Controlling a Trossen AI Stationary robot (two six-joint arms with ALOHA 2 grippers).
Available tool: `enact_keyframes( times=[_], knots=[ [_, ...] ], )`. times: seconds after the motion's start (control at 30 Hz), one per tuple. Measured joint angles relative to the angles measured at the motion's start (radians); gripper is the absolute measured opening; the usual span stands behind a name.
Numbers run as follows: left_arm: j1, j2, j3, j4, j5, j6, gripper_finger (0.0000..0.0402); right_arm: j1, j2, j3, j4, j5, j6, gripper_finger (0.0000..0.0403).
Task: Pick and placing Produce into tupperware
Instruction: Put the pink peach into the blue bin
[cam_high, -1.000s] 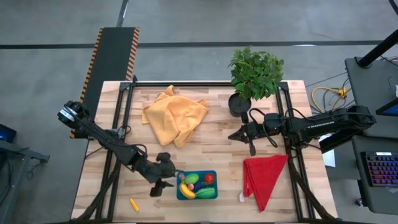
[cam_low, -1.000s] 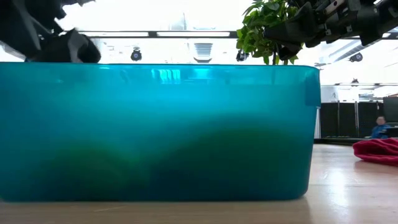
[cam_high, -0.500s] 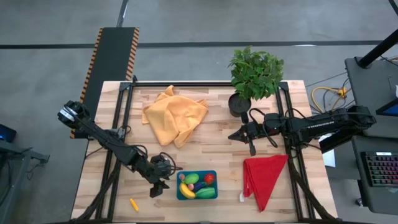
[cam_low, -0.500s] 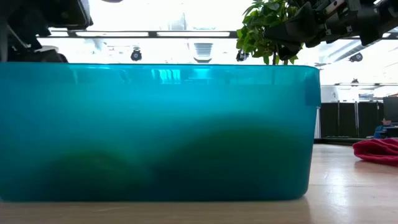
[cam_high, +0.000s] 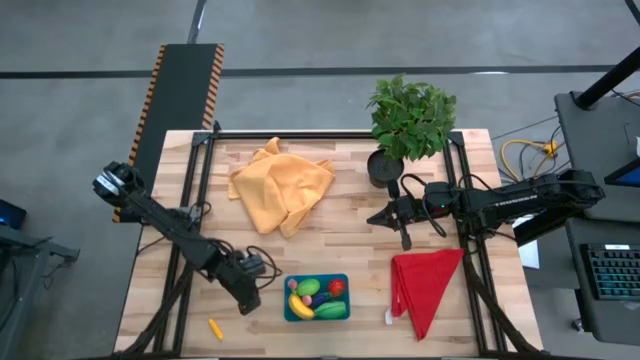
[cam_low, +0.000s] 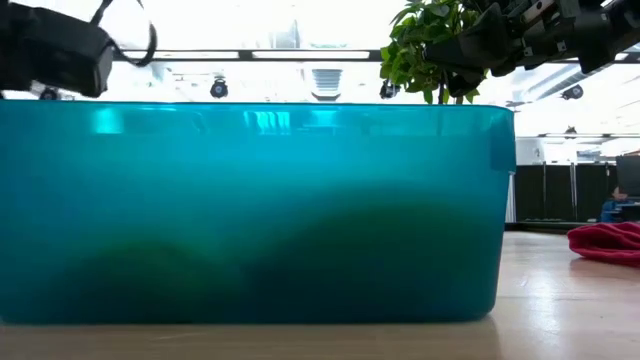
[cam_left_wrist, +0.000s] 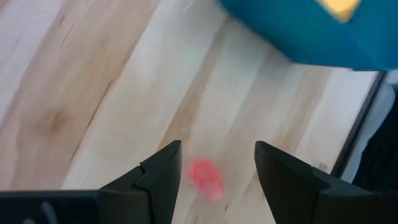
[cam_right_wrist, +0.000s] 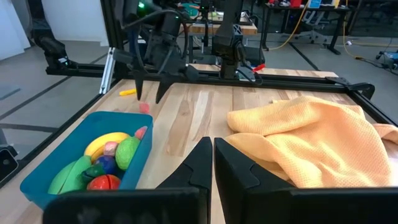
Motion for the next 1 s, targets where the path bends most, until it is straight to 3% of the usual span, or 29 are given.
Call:
enact_keyframes(
  times=[0.47, 1.0],
  knots=[
    [-0.066, 0.04, 0.004, -0.025, -0.01, -0.238, 0.0187, 0.0, 0.0, 0.0, 0.0, 0.0, 0.0, 0.0009],
    [-0.082, 0.125, 0.039, -0.025, 0.036, -0.263, 0.0187, 0.0, 0.0, 0.0, 0.0, 0.0, 0.0, 0.0009]
  ],
)
